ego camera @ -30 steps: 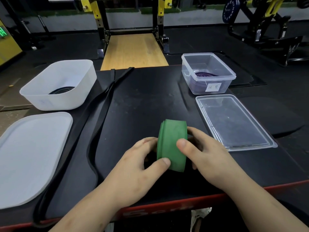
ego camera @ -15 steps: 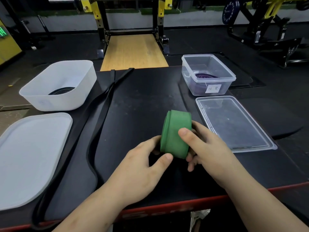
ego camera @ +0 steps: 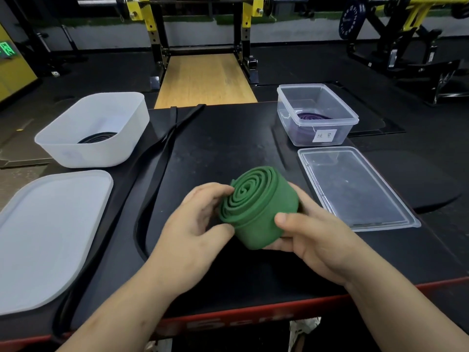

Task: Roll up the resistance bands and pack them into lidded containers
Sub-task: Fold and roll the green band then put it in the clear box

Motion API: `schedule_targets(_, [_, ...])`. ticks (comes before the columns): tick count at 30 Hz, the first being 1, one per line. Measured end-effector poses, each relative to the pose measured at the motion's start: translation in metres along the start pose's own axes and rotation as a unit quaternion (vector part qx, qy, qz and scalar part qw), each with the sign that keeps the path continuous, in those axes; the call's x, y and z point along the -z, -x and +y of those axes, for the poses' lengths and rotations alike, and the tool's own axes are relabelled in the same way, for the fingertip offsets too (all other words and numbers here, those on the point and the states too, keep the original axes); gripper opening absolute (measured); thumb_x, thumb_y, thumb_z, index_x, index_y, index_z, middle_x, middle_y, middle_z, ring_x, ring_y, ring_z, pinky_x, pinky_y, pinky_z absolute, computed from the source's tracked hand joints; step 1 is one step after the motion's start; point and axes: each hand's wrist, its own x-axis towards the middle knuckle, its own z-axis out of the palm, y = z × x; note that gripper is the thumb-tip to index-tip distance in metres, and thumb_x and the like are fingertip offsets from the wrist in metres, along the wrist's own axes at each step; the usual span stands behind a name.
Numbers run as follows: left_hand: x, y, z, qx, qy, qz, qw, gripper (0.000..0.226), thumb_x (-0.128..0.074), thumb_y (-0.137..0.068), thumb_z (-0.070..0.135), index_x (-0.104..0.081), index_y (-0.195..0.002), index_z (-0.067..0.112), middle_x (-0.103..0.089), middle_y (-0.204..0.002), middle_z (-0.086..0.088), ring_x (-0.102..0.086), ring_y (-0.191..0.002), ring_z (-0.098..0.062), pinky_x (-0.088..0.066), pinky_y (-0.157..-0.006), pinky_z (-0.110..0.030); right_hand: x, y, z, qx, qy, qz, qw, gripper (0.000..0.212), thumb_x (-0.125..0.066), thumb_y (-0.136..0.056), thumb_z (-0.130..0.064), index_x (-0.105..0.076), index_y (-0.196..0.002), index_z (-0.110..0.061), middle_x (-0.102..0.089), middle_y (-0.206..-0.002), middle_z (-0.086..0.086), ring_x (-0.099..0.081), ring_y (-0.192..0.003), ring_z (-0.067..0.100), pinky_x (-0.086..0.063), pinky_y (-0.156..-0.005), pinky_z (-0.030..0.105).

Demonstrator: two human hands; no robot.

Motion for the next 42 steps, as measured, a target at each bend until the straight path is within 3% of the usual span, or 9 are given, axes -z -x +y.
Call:
schedule_targets(4, [0.012,-0.002,-0.002,0.002,-0.004,0.011,1.0,0.063,-0.055,-0.062,-0.006,-0.068,-0.116,0.022,-0.059,-0.14,-0.002,-0.054,-0.136,-0.018,-0.041,-0.116,-0.045,-0.001,0.001,0.004,0.006,0.162,-0.034,0.986,0.083,-0.08,-0.079,-0.005,-0.043,-0.149,-0.028,-0.063,-0.143,0.0,-0.059,-0.133,0.02,-0.048,-0.111,0.043])
schedule_targets(7, [0.012,-0.002,-0.004,0.003,-0.049,-0.001,0.999,0.062,-0.056,-0.057,0.011,-0.069,-0.111,0.038,-0.057,-0.143,0.008,-0.046,-0.142,-0.013,-0.035,-0.119,-0.044,-0.003,0.003,0.008,-0.006,0.285,-0.011,0.958,0.091,-0.091,-0.069,-0.023,-0.045,-0.145,-0.041,-0.064,-0.139,-0.011,-0.06,-0.131,0.01,-0.046,-0.113,0.043])
schedule_targets(12, [0.01,0.003,0.002,0.011,-0.156,-0.039,0.987,0.067,-0.053,-0.06,0.006,-0.066,-0.114,0.045,-0.054,-0.141,0.027,-0.039,-0.142,0.002,-0.035,-0.118,-0.034,-0.013,0.015,-0.002,0.013,0.515,0.044,0.856,0.099,-0.093,-0.058,-0.049,-0.037,-0.139,-0.058,-0.039,-0.137,-0.038,-0.041,-0.129,-0.016,-0.038,-0.109,0.017])
schedule_targets(16, [0.004,0.005,0.004,0.009,-0.153,-0.079,0.985,0.067,-0.05,-0.064,0.005,-0.068,-0.118,0.04,-0.052,-0.142,0.03,-0.039,-0.142,0.004,-0.037,-0.117,-0.033,-0.014,0.017,0.002,0.008,0.509,0.007,0.861,0.136,-0.093,-0.057,-0.043,0.002,-0.151,-0.065,-0.022,-0.148,-0.046,-0.027,-0.141,-0.015,-0.032,-0.113,0.02])
schedule_targets(20, [0.009,0.005,0.001,-0.007,-0.082,-0.015,0.997,0.065,-0.05,-0.067,0.001,-0.072,-0.114,0.038,-0.047,-0.149,0.022,-0.043,-0.143,-0.003,-0.038,-0.115,-0.034,-0.012,0.017,0.001,-0.004,0.517,-0.003,0.856,0.131,-0.094,-0.059,-0.042,-0.002,-0.15,-0.065,-0.022,-0.144,-0.048,-0.032,-0.134,-0.019,-0.036,-0.105,0.012])
schedule_targets(26, [0.018,-0.013,-0.005,0.042,-0.137,0.081,0.986,0.056,-0.058,-0.093,0.0,-0.064,-0.111,0.053,-0.059,-0.134,0.022,-0.061,-0.109,0.015,-0.045,-0.091,-0.007,-0.011,0.016,-0.001,-0.004,0.513,-0.004,0.858,0.129,-0.094,-0.06,-0.041,-0.005,-0.149,-0.066,-0.02,-0.145,-0.049,-0.028,-0.129,-0.027,-0.033,-0.096,0.002])
schedule_targets(32, [0.013,-0.047,-0.001,0.072,-0.218,0.068,0.971,0.038,-0.074,-0.09,0.018,-0.067,-0.121,0.039,-0.07,-0.113,0.018,-0.066,-0.098,0.009,-0.047,-0.089,-0.011,-0.011,0.017,0.001,0.011,0.513,-0.001,0.859,0.127,-0.094,-0.059,-0.039,-0.01,-0.152,-0.062,-0.025,-0.146,-0.04,-0.032,-0.13,-0.023,-0.031,-0.095,-0.001])
schedule_targets(37, [0.008,-0.082,0.012,0.048,-0.364,0.033,0.93,0.008,-0.074,-0.089,0.028,-0.074,-0.094,0.035,-0.07,-0.09,0.018,-0.063,-0.086,0.003,-0.043,-0.071,-0.007,-0.009,0.015,0.002,0.029,0.517,-0.004,0.855,0.127,-0.094,-0.059,-0.038,-0.011,-0.153,-0.058,-0.026,-0.146,-0.038,-0.034,-0.132,-0.018,-0.027,-0.097,-0.003])
schedule_targets(42, [-0.006,-0.1,0.027,0.024,-0.392,-0.03,0.919,0.008,-0.075,-0.087,0.024,-0.077,-0.09,0.031,-0.068,-0.084,0.017,-0.062,-0.082,0.002,-0.044,-0.067,-0.011,-0.006,0.011,0.004,0.04,0.511,-0.014,0.859,0.125,-0.094,-0.06,-0.037,-0.014,-0.154,-0.055,-0.027,-0.147,-0.035,-0.029,-0.13,-0.024,-0.027,-0.103,0.0])
